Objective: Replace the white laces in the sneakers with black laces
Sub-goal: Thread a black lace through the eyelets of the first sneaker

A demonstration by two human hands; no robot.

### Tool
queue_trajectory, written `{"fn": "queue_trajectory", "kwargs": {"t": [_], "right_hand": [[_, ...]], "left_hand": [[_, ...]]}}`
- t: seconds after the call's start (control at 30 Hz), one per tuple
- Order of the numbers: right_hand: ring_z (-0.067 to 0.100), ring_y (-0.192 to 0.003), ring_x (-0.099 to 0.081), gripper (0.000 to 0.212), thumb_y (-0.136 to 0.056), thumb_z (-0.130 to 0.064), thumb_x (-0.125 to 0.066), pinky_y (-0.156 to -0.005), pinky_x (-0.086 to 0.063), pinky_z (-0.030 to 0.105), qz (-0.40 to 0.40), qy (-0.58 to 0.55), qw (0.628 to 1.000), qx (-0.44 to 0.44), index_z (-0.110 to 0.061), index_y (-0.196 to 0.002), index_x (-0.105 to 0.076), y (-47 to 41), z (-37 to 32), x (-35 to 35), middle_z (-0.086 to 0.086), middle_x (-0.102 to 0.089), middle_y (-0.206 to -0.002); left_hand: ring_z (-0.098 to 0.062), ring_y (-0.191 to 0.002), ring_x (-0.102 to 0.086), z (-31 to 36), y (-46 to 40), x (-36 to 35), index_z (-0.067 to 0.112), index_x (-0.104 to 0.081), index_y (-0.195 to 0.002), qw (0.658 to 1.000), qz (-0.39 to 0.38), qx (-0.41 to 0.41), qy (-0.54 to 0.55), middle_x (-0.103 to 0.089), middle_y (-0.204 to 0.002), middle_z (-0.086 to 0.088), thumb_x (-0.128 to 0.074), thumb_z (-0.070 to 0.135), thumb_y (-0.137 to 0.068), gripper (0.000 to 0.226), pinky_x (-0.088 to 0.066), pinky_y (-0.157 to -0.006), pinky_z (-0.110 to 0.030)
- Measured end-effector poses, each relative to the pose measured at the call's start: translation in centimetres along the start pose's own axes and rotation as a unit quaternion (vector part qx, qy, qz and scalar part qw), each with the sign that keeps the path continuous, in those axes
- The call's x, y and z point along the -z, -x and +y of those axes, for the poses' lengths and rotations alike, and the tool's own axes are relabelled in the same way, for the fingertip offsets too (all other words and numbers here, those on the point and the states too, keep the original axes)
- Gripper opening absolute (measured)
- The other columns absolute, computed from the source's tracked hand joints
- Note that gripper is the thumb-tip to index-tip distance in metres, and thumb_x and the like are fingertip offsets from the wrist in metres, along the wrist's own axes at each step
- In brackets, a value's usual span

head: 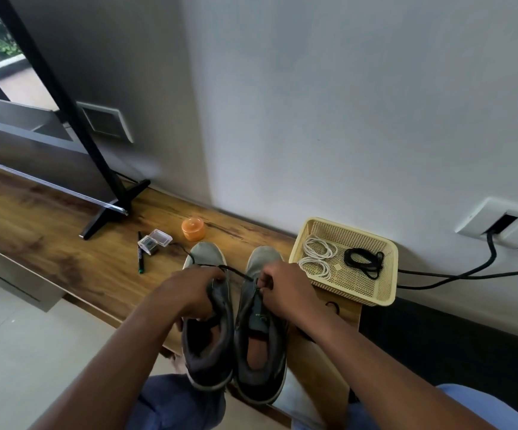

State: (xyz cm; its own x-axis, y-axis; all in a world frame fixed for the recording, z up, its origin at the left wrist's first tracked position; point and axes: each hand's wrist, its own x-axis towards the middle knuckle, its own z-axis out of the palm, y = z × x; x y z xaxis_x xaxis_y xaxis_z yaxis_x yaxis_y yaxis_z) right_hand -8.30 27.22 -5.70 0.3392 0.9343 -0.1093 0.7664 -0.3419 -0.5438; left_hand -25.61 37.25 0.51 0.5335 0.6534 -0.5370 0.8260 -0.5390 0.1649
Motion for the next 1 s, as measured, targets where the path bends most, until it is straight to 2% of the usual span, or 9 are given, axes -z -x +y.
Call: {"fn": "queue_trajectory", "kwargs": {"t": [0.13, 0.3, 0.43, 0.63, 0.77, 0.83, 0.9, 0.93, 1.0], "right_hand": [[0.018, -0.084, -0.063, 0.017, -0.084, -0.009, -0.063, -0.077, -0.058, 0.037, -0.001, -0.006, 1.0, 0.001, -0.025, -0.083, -0.069, 0.1, -0.1, 0.2, -0.004, -0.07, -0.086], [0.021, -0.085, -0.065, 0.018, -0.085, -0.005, -0.062, -0.077, -0.058, 0.038, -0.016, 0.006, 1.0, -0.001, -0.018, -0.089, -0.074, 0.0, -0.4, 0.5, 0.0, -0.071, -0.089], [0.021, -0.087, -0.067, 0.019, -0.084, -0.005, -0.065, -0.079, -0.059, 0.039, -0.023, 0.005, 1.0, -0.001, -0.019, -0.091, -0.076, 0.0, -0.4, 0.6, 0.0, -0.073, -0.091], [0.02, -0.085, -0.069, 0.018, -0.084, -0.005, -0.067, -0.079, -0.06, 0.039, -0.02, -0.002, 1.0, 0.004, -0.018, -0.09, -0.077, -0.1, -0.2, 0.6, 0.0, -0.074, -0.088], [0.021, -0.085, -0.068, 0.016, -0.086, -0.005, -0.066, -0.078, -0.059, 0.038, -0.018, -0.006, 1.0, 0.004, -0.017, -0.088, -0.077, 0.0, -0.3, 0.6, 0.001, -0.074, -0.088], [0.019, -0.085, -0.067, 0.016, -0.086, -0.006, -0.065, -0.078, -0.058, 0.035, -0.01, -0.014, 1.0, -0.001, -0.017, -0.087, -0.077, 0.1, -0.1, 0.6, 0.0, -0.074, -0.087], [0.018, -0.085, -0.068, 0.018, -0.083, -0.006, -0.065, -0.077, -0.057, 0.032, -0.005, -0.024, 1.0, -0.007, -0.018, -0.083, -0.078, 0.0, 0.0, 0.6, -0.003, -0.075, -0.084], [0.018, -0.085, -0.069, 0.018, -0.083, -0.007, -0.066, -0.076, -0.056, 0.03, -0.006, -0.022, 1.0, -0.009, -0.019, -0.081, -0.078, 0.0, 0.0, 0.7, -0.003, -0.075, -0.084], [0.019, -0.083, -0.07, 0.015, -0.082, -0.01, -0.068, -0.073, -0.054, 0.029, -0.012, -0.015, 1.0, -0.013, -0.02, -0.078, -0.078, -0.1, -0.2, 0.9, -0.002, -0.076, -0.083]], "left_hand": [[-0.024, -0.145, -0.042, 0.4, -0.1, 0.1, 0.038, -0.041, -0.155, 0.999, 0.014, -0.027, -0.011, -0.039, -0.162, 0.003, -0.076, 0.02, -0.085, 0.08, -0.04, -0.115, -0.038], [-0.021, -0.146, -0.043, 1.0, -1.1, -0.3, 0.042, -0.045, -0.152, 0.997, 0.058, -0.037, -0.017, -0.041, -0.162, 0.007, -0.073, 0.023, -0.083, 0.076, -0.04, -0.116, -0.038], [-0.023, -0.14, -0.052, 1.0, -2.4, -0.4, 0.051, -0.045, -0.149, 0.993, 0.11, -0.026, -0.032, -0.042, -0.16, 0.015, -0.071, 0.026, -0.078, 0.08, -0.049, -0.109, -0.044], [-0.027, -0.13, -0.061, 1.3, -3.0, -0.4, 0.056, -0.042, -0.149, 0.982, 0.184, 0.002, -0.042, -0.053, -0.153, 0.011, -0.07, 0.023, -0.084, 0.078, -0.052, -0.098, -0.039], [-0.028, -0.124, -0.062, 1.3, -2.3, -0.4, 0.045, -0.054, -0.142, 0.977, 0.215, -0.008, -0.01, -0.061, -0.142, 0.006, -0.07, 0.02, -0.085, 0.065, -0.052, -0.091, -0.038], [-0.024, -0.118, -0.062, 1.5, -1.5, -0.5, 0.039, -0.065, -0.129, 0.967, 0.253, -0.029, 0.019, -0.063, -0.133, 0.006, -0.07, 0.021, -0.086, 0.046, -0.052, -0.086, -0.036], [-0.016, -0.105, -0.065, 1.9, -0.7, -0.7, 0.036, -0.074, -0.108, 0.957, 0.281, -0.053, 0.048, -0.068, -0.114, 0.011, -0.07, 0.034, -0.089, 0.02, -0.052, -0.077, -0.031], [-0.011, -0.096, -0.066, 2.3, -0.2, -1.0, 0.035, -0.077, -0.099, 0.958, 0.274, -0.065, 0.057, -0.07, -0.103, 0.014, -0.07, 0.045, -0.089, 0.016, -0.051, -0.071, -0.029], [-0.008, -0.091, -0.064, 3.5, 0.5, -2.1, 0.032, -0.079, -0.094, 0.966, 0.24, -0.087, 0.032, -0.069, -0.092, 0.014, -0.065, 0.06, -0.085, 0.032, -0.049, -0.067, -0.027]]}}
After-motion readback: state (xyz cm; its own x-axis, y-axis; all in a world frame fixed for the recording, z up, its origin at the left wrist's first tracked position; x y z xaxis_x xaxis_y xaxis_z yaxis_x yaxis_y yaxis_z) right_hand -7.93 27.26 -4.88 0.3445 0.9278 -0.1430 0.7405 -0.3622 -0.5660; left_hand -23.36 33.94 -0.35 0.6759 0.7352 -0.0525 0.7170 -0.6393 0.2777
